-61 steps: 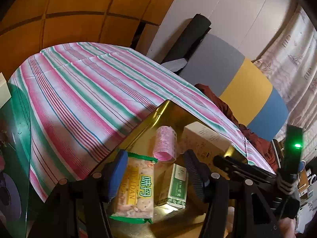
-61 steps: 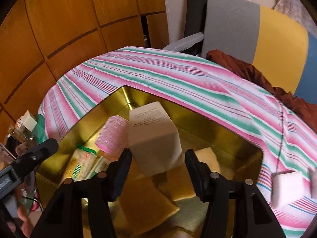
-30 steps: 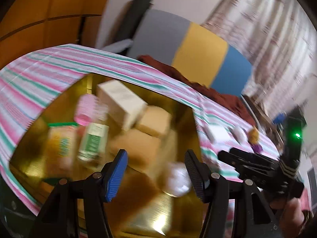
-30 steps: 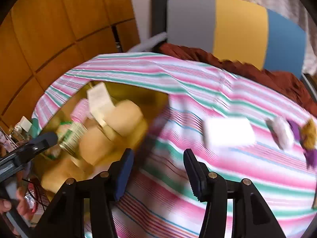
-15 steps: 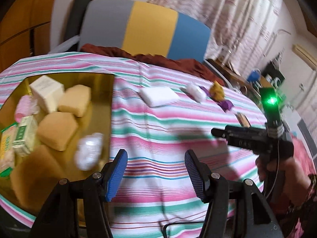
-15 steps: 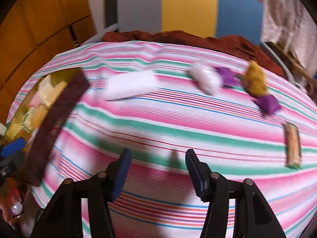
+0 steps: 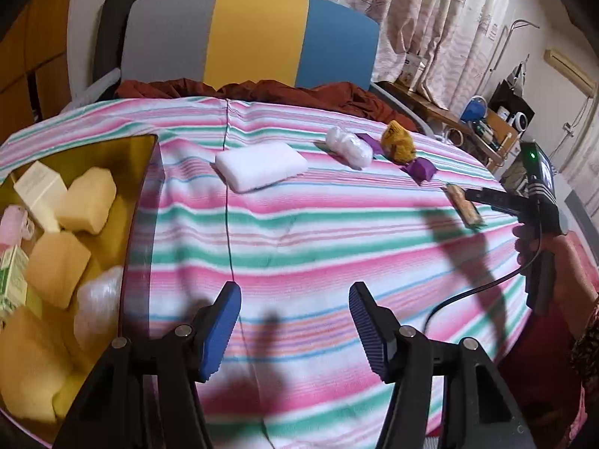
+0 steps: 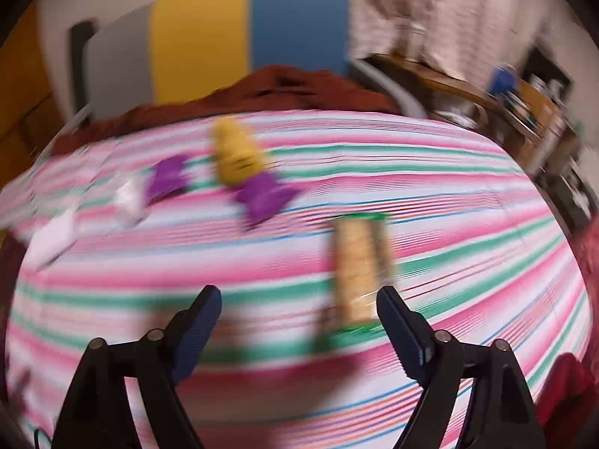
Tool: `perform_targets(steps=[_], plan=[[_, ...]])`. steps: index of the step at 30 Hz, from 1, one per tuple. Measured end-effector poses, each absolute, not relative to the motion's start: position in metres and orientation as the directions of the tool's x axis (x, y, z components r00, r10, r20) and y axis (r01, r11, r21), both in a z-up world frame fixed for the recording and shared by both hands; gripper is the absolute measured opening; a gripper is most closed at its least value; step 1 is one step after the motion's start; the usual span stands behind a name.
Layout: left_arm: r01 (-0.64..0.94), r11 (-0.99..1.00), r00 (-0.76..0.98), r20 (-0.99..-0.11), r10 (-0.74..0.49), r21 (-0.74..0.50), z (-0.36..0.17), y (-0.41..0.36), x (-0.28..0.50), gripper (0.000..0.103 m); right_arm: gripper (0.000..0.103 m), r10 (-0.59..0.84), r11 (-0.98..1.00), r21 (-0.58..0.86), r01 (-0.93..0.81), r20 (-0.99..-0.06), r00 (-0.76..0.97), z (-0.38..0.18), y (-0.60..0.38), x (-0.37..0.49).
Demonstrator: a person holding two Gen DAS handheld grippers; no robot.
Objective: Organize objects
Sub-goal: 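Move the right tool back and grasp the green-wrapped cracker bar, then grasp the white foam block with the left tool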
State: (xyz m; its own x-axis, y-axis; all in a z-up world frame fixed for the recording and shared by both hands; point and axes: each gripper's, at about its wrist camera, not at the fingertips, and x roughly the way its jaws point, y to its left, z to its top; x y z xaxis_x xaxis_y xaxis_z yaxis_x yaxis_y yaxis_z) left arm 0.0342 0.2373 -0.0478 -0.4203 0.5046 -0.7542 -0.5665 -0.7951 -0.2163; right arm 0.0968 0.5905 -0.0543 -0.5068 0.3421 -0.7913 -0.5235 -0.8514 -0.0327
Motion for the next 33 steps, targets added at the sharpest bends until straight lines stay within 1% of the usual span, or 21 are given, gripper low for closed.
perform_targets(steps=[2,4,10,12,14,16,17,21,24,27,31,33], plan=[[-0.561,-0.801,-0.428,-0.756,0.495,-0.207,-0.048,0.242,0.029,0.061,0.087,0.346,-0.818,0.002,-0.575,-0.797,-0.496,-0.061,0.619,0.098],[-0.552,-0.81,-0.436,-0.76,0.483,-0.198,-0.048,0.248,0.024,0.061,0.087,0.316,-0.797,0.059,-0.601,-0.807,-0.499,-0.069,0.64,0.098],[-0.532,-0.827,-0.448,-0.769,0.456,-0.181,-0.052,0.262,0.009,0.061,0.085,0.265,-0.773,0.122,-0.622,-0.829,-0.492,-0.088,0.664,0.089],[-0.517,-0.838,-0.453,-0.774,0.442,-0.176,-0.054,0.266,0.002,0.061,0.078,0.247,-0.78,0.121,-0.613,-0.842,-0.48,-0.093,0.662,0.086],[-0.503,-0.847,-0.456,-0.779,0.431,-0.174,-0.056,0.268,-0.007,0.061,0.061,0.261,-0.791,0.077,-0.607,-0.855,-0.448,-0.098,0.658,0.081],[-0.49,-0.858,-0.469,-0.782,0.41,-0.156,-0.056,0.272,-0.017,0.061,0.048,0.281,-0.81,0.026,-0.585,-0.859,-0.427,-0.097,0.651,0.078],[-0.485,-0.862,-0.476,-0.783,0.4,-0.146,-0.056,0.275,-0.022,0.061,0.048,0.277,-0.815,0.024,-0.578,-0.861,-0.426,-0.096,0.649,0.079],[-0.471,-0.875,-0.501,-0.783,0.369,-0.111,-0.051,0.287,-0.045,0.061,0.047,0.192,-0.833,0.101,-0.544,-0.87,-0.455,-0.094,0.636,0.079],[-0.465,-0.88,-0.518,-0.777,0.358,-0.095,-0.046,0.299,-0.066,0.065,0.047,0.159,-0.861,0.101,-0.498,-0.877,-0.454,-0.093,0.617,0.076],[-0.457,-0.887,-0.522,-0.789,0.325,-0.064,-0.049,0.313,-0.088,0.066,0.047,0.148,-0.878,0.095,-0.47,-0.879,-0.453,-0.092,0.608,0.074],[-0.435,-0.897,-0.495,-0.812,0.308,-0.075,-0.061,0.324,-0.115,0.066,0.047,0.137,-0.883,0.099,-0.459,-0.881,-0.453,-0.092,0.607,0.076],[-0.426,-0.899,-0.471,-0.824,0.314,-0.1,-0.069,0.327,-0.127,0.066,0.047,0.129,-0.88,0.108,-0.462,-0.882,-0.454,-0.091,0.608,0.078]])
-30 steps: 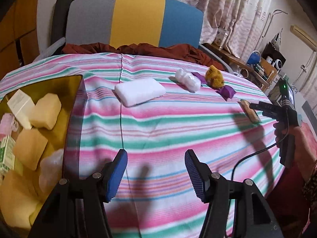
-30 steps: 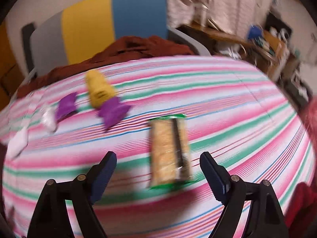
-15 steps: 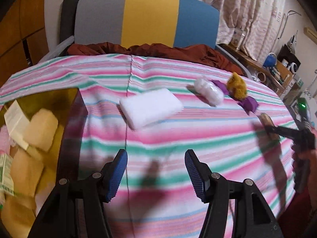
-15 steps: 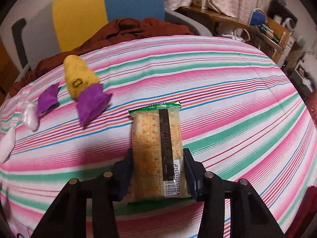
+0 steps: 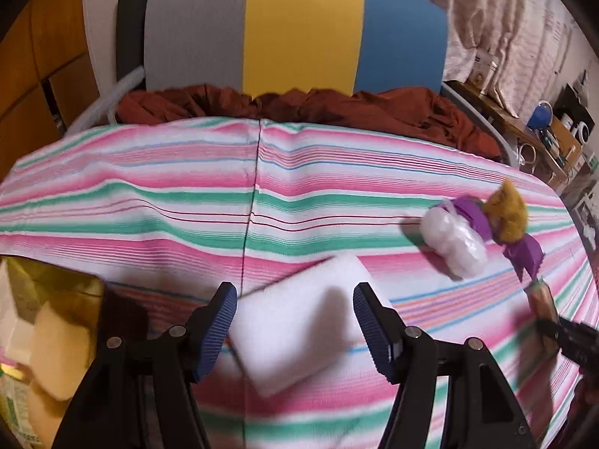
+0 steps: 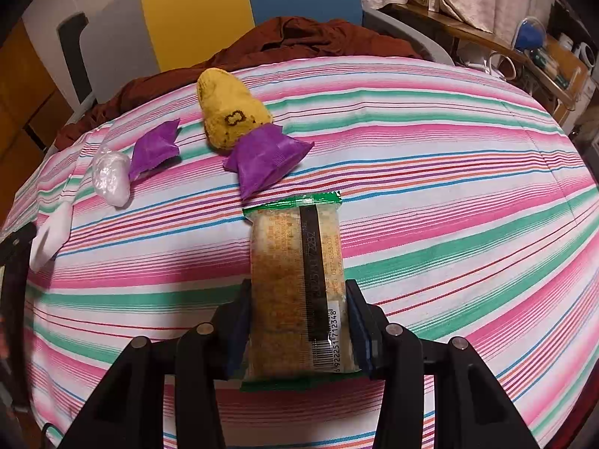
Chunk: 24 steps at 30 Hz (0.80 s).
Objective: Organize objects
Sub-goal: 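Grasp the white foam block with the left tool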
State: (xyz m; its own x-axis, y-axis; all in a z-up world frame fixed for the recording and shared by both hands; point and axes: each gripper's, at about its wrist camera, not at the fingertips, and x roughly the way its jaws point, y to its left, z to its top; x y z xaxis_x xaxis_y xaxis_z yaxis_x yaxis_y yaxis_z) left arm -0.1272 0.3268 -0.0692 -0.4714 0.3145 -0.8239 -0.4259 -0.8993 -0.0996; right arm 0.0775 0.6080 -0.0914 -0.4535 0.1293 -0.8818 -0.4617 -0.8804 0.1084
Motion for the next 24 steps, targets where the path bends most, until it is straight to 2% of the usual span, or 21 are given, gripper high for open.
perform_targets(steps=[5,11,17,21,24], plan=[[-0.502,-0.858,-0.434,-0.827,0.359,-0.109,-0.078,0.331,-0.131,0.072,0.047,0.121,-0.882,0.113,-0.457,-0.884,-0.452,-0.091,0.609,0.075],[-0.573,-0.792,-0.295,-0.85,0.437,-0.209,-0.079,0.328,-0.097,0.072,0.047,0.107,-0.877,0.132,-0.462,-0.885,-0.454,-0.091,0.612,0.075],[-0.587,-0.804,-0.367,-0.853,0.372,-0.098,-0.083,0.336,-0.077,0.072,0.047,0.099,-0.873,0.143,-0.466,-0.884,-0.457,-0.091,0.611,0.076],[-0.567,-0.821,-0.383,-0.86,0.337,-0.069,-0.093,0.339,-0.078,0.071,0.047,0.105,-0.876,0.134,-0.463,-0.884,-0.455,-0.091,0.609,0.075],[-0.564,-0.825,-0.431,-0.838,0.335,-0.04,-0.091,0.339,-0.067,0.062,0.047,0.109,-0.879,0.127,-0.46,-0.885,-0.453,-0.092,0.609,0.074]])
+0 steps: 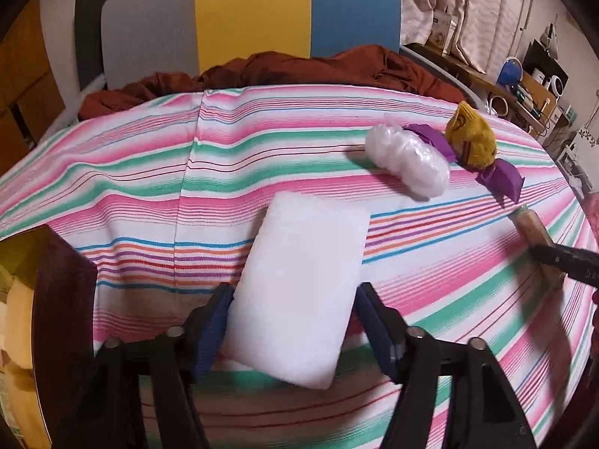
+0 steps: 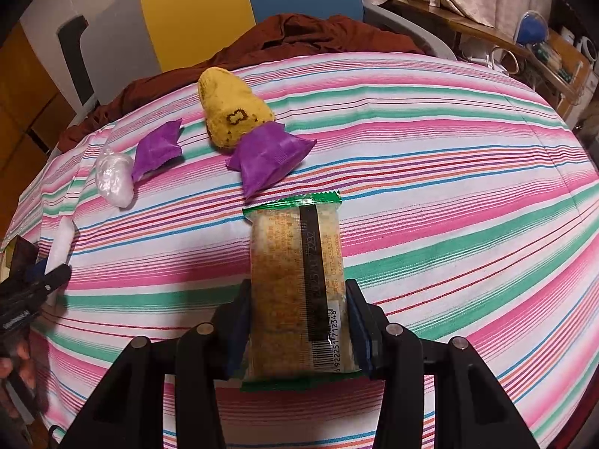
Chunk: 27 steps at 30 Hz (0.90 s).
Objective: Organize objects
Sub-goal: 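Grasp the white foam block with the left tool, then carry the cracker bar and white foam block into the gold tray and release both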
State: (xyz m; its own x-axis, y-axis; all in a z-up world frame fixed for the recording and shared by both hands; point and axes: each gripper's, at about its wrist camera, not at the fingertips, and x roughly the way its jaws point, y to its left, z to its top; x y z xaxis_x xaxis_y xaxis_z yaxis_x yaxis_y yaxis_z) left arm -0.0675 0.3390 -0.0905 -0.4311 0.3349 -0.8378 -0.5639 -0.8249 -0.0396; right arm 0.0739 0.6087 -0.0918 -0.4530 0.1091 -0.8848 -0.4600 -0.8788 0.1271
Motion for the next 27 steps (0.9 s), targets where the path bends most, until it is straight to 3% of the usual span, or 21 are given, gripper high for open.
perform_targets(steps=[8,16,27], plan=[[-0.542,-0.837,-0.449,-0.816,0.365,-0.076,-0.083,0.326,-0.045,0.058,0.047,0.102,-0.878,0.142,-0.458,-0.878,-0.467,-0.09,0.609,0.073],[-0.56,-0.829,-0.55,-0.753,0.362,0.011,-0.059,0.306,-0.006,0.058,0.047,0.096,-0.893,0.151,-0.424,-0.856,-0.507,-0.082,0.6,0.073],[-0.499,-0.865,-0.59,-0.713,0.378,-0.046,-0.032,0.234,0.023,0.058,0.047,0.065,-0.941,0.138,-0.309,-0.823,-0.564,-0.073,0.564,0.068]])
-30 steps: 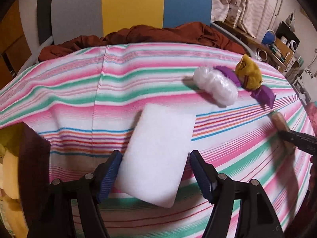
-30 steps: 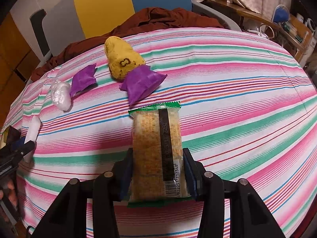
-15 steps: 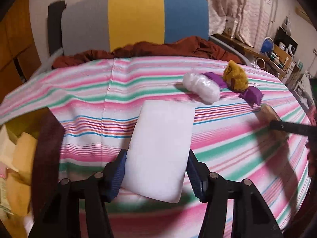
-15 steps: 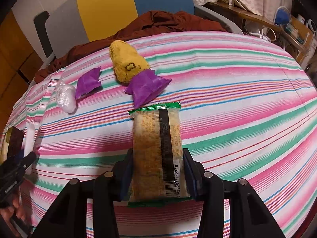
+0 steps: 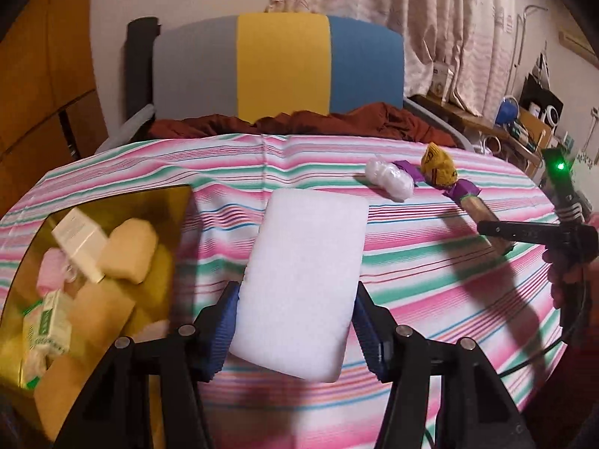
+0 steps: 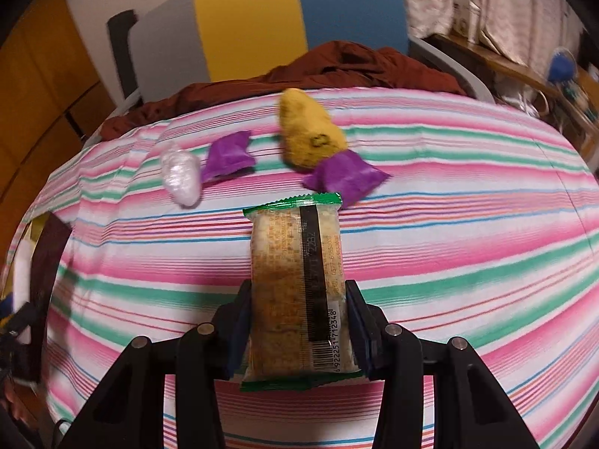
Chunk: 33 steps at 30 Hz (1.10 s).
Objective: Organize objects
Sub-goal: 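Carry the cracker bar and white foam block into the gold tray and release both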
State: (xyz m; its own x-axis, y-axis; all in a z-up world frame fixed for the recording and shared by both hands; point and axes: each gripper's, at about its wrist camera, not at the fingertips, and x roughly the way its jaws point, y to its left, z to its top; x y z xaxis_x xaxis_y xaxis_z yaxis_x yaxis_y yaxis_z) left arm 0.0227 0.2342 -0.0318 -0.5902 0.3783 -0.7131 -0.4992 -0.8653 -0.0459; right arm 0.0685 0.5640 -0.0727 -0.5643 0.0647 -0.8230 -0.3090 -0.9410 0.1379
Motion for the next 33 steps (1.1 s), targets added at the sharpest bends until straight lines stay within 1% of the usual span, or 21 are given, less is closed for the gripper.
perform_targets(steps=[8,12,18,26,33], plan=[[-0.429,-0.897,-0.616,-0.694,0.373,-0.102,-0.022,0.179,0.025,0.058,0.047,0.019,-0.972,0.125,-0.198,-0.799,-0.601,-0.069,0.527,0.065],[-0.377,-0.919,-0.638,-0.686,0.348,-0.116,-0.018,0.152,0.021,0.058,0.047,-0.007,-0.979,0.129,-0.157,-0.794,-0.608,-0.068,0.511,0.064],[-0.28,-0.947,-0.665,-0.679,0.31,-0.159,-0.014,0.101,0.009,0.058,0.047,-0.024,-0.992,0.092,-0.08,-0.791,-0.611,-0.064,0.483,0.064],[-0.157,-0.968,-0.694,-0.676,0.248,-0.195,-0.015,0.042,-0.011,0.058,0.047,-0.13,-0.987,0.162,0.001,-0.786,-0.605,-0.053,0.434,0.057],[-0.063,-0.976,-0.704,-0.684,0.19,-0.206,-0.02,-0.002,-0.024,0.058,0.047,-0.256,-0.965,0.237,0.115,-0.742,-0.62,-0.029,0.366,0.049]])
